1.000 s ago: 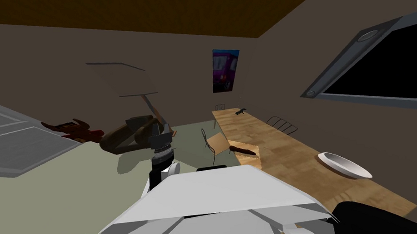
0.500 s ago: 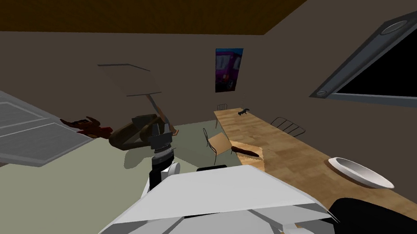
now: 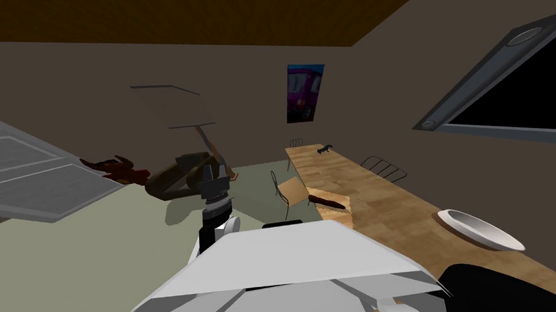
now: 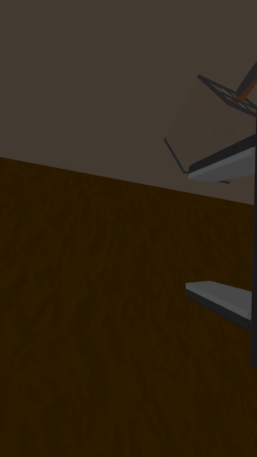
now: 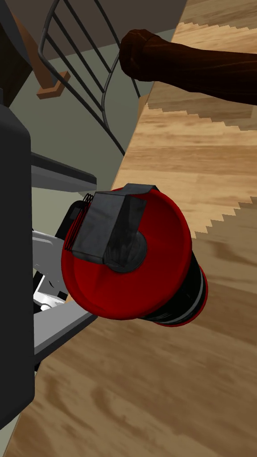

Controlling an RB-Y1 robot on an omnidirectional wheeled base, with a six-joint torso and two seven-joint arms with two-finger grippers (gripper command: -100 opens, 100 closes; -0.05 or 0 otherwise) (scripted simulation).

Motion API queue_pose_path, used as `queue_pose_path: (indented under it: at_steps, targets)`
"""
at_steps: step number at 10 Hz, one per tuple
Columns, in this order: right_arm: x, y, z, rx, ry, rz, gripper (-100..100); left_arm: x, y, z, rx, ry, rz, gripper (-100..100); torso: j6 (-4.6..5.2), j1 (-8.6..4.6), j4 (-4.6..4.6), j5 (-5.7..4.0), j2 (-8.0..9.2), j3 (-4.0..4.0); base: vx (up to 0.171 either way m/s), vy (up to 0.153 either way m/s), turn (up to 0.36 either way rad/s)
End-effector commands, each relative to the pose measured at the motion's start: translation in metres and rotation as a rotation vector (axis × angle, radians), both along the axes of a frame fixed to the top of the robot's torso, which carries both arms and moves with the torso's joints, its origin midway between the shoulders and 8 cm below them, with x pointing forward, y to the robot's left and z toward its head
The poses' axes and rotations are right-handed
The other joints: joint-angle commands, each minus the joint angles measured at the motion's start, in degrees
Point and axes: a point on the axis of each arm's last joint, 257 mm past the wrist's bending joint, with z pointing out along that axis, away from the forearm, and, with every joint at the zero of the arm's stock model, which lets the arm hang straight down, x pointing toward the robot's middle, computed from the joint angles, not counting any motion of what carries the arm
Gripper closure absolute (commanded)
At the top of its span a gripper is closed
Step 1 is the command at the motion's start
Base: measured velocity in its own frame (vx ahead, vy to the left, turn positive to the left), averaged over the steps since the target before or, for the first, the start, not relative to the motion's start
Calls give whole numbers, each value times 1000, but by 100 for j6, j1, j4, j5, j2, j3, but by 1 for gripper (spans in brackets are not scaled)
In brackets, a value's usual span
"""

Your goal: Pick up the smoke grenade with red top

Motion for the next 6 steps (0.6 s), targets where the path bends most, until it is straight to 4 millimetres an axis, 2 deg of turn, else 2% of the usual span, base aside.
queue_pose_path:
  at_steps: [1,2,4,5,6]
  targets:
    - [0,0,0,0,0,0,0,0,0,0,0,0,0,0,0,0,0,0,0,0,0,0,0]
    - [1,2,7,0,-2,12,100,0,0,0,0,0,0,0,0,1,0,1,0,0,3,-16,-105]
    - [3,6,15,1,-2,28,100,0,0,0,0,0,0,0,6,-4,0,3,2,1,5,-25,-115]
    - [3,4,12,1,-1,23,100,0,0,0,0,0,0,0,5,-3,0,3,1,1,2,-9,-18]
    - [3,4,13,1,-1,23,0,0,0,0,0,0,0,0,1,0,0,3,1,0,0,0,0]
